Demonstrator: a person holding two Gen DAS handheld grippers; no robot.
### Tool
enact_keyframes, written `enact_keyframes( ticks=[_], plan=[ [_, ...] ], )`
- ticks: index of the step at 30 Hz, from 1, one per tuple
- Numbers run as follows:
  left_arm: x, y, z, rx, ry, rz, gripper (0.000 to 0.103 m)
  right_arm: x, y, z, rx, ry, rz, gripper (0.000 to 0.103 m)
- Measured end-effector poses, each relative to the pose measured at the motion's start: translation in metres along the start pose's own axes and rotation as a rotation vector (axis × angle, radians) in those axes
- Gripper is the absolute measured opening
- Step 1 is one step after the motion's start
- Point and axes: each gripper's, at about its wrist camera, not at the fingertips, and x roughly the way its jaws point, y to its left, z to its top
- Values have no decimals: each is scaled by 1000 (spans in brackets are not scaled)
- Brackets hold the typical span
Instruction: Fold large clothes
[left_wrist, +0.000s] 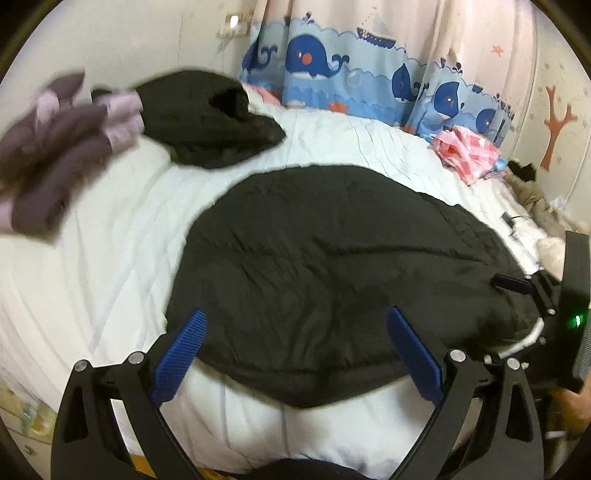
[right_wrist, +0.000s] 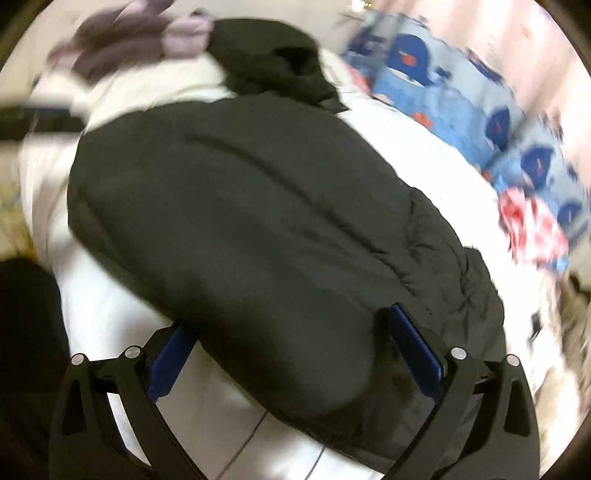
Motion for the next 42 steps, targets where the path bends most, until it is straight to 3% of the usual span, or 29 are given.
enact_keyframes(
  ticks=[4, 7, 9, 12, 17, 20, 23, 26, 29, 35, 39, 42],
  plan=[
    [13, 43, -10, -282, 103, -236, 94, -9, -18, 3, 113, 0, 67, 96],
    [18, 73, -24, -440, 130, -318, 94, -10, -29, 4, 174, -1, 106, 96],
    [18, 81, -31, -469, 136, -344, 94, -11, -33, 2, 207, 0, 136, 96],
    [32, 93, -41, -572, 183, -450, 94, -10, -38, -2, 249, 4, 173, 96],
    [70, 94, -39, -670, 217, -457, 94, -17, -58, -15, 332, 8, 255, 96],
    [88, 84, -32, -652, 239, -446, 95, -44, -97, -42, 474, -33, 294, 96],
    [91, 81, -31, -654, 254, -423, 95, -72, -159, -100, 752, -85, 324, 96],
    [97, 91, -35, -708, 261, -409, 95, -75, -212, -178, 1065, -84, 366, 96],
    [101, 88, -29, -713, 269, -389, 96, -60, -230, -223, 1235, -77, 467, 96],
    [92, 79, -19, -692, 214, -391, 96, -25, -223, -218, 1287, -115, 674, 96],
    [108, 93, -26, -761, 254, -360, 95, -12, -224, -205, 1278, -90, 681, 97],
    [111, 94, -21, -751, 251, -346, 95, -18, -233, -201, 1285, -135, 617, 97]
  ],
)
